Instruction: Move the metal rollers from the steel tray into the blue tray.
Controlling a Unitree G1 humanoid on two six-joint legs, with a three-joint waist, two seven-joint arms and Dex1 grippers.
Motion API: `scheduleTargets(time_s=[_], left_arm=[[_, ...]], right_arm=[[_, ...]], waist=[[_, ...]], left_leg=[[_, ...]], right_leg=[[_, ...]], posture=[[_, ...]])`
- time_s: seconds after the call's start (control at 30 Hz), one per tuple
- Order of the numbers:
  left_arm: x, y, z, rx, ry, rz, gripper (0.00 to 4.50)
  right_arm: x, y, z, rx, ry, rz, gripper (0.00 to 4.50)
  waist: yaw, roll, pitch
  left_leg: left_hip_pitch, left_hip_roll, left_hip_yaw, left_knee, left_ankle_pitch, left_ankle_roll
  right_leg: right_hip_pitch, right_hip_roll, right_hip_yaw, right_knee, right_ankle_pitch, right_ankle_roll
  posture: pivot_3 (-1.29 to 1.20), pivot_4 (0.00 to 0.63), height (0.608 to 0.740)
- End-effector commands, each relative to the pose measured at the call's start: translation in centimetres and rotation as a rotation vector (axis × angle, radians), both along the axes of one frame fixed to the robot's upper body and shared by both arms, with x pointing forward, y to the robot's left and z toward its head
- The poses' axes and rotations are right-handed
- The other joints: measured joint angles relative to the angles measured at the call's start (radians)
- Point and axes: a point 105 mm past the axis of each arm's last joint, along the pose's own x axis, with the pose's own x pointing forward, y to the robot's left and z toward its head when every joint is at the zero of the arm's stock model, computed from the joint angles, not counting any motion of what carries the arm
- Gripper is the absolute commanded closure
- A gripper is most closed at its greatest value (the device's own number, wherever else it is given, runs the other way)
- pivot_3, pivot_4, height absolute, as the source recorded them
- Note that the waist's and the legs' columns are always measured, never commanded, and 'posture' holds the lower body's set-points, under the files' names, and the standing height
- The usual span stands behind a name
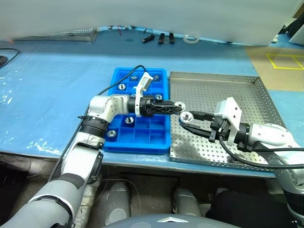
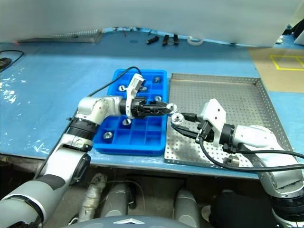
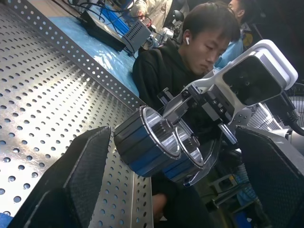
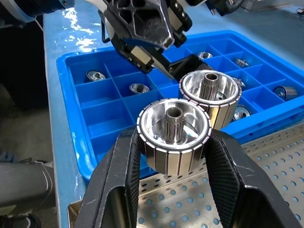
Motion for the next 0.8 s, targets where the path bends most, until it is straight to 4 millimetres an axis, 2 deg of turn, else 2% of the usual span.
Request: scheduleTargets(time_s=[0.03,0.33,0.57,0.63,0.8], left_arm=[[0.15,-0.54,0.80,-0.012,-0.022,-0.008,0.10],[0.60,-1.28,1.21,-0.038,-0.022,0.016,0.10],[0.81,-1.27,1.17,-0.035,-0.024,0.026,2.39],[0.86,-1.26,1.41,-0.055,-0.016,0.026,2.89],[0.94,-1.49,1.29,-0.039,-0.023,0.030,2.89]], right_arm=[[-0.51,0.76,1.57,0.018,-0.070,0.047,2.88],[-0.85,1.03,1.58,0.019,-0.073,0.054,2.88],[-0.71,1.28,1.69,0.019,-0.078,0.047,2.88],[-0.64,1.34,1.73,0.019,-0.079,0.043,2.88],[-0.52,1.48,1.85,0.019,-0.080,0.039,2.88]], waist=[[0.000,0.000,0.000],[-0.001,0.000,0.000],[-0.001,0.000,0.000],[-0.001,0.000,0.000],[-0.002,0.000,0.000]], left_leg=[[0.000,0.000,0.000,0.000,0.000,0.000],[0.000,0.000,0.000,0.000,0.000,0.001],[0.000,0.000,0.000,0.000,0.000,0.001],[0.000,0.000,0.000,0.000,0.000,0.001],[0.000,0.000,0.000,0.000,0.000,0.001]], right_leg=[[0.000,0.000,0.000,0.000,0.000,0.000],[0.000,0.000,0.000,0.000,0.000,0.000],[0.000,0.000,0.000,0.000,0.000,0.000],[0.000,0.000,0.000,-0.001,0.000,0.000],[0.000,0.000,0.000,-0.001,0.000,0.000]], posture=[[-0.29,0.150,0.740],[-0.30,0.150,0.740],[-0.31,0.150,0.740],[-0.31,0.150,0.740],[-0.31,0.150,0.740]])
